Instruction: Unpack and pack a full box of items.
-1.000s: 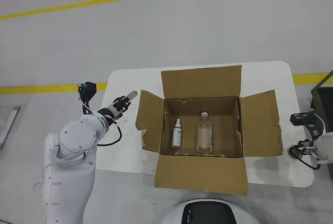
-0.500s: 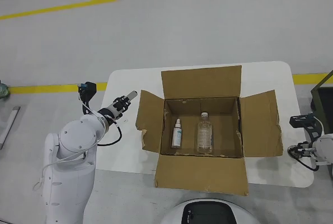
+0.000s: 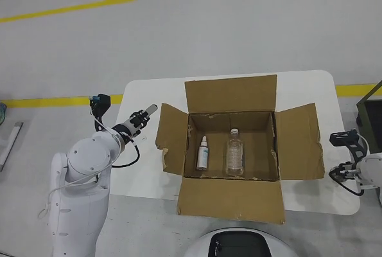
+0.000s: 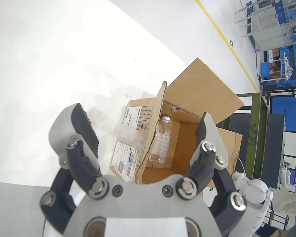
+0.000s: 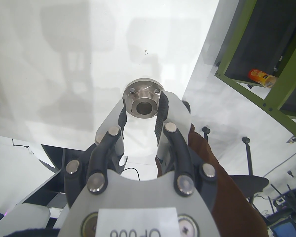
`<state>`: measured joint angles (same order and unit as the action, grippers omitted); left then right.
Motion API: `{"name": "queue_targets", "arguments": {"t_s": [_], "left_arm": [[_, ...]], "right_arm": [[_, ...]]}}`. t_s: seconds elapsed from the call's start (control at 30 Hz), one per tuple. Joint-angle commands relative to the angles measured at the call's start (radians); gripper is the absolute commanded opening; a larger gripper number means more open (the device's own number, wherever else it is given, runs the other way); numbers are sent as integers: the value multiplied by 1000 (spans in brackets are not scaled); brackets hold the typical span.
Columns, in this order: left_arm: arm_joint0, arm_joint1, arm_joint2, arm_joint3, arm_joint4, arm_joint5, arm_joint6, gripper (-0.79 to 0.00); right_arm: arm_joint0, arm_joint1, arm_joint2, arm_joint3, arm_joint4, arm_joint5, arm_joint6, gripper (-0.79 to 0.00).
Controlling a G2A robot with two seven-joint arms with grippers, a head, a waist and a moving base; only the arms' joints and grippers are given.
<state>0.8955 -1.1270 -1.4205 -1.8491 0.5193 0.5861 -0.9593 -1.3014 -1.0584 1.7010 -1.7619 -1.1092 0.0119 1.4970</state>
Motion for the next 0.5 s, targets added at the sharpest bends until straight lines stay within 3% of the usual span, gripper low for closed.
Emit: {"name": "queue_targets", "arguments": {"t_s": [0.0, 0.47], "left_arm": [[0, 0, 0, 0, 0, 0, 0, 0], [0, 0, 0, 0, 0, 0, 0, 0]], "right_arm": [[-1, 1, -2, 6, -2, -1, -4, -477], [1, 6, -14, 40, 15, 4, -31, -508]]}}
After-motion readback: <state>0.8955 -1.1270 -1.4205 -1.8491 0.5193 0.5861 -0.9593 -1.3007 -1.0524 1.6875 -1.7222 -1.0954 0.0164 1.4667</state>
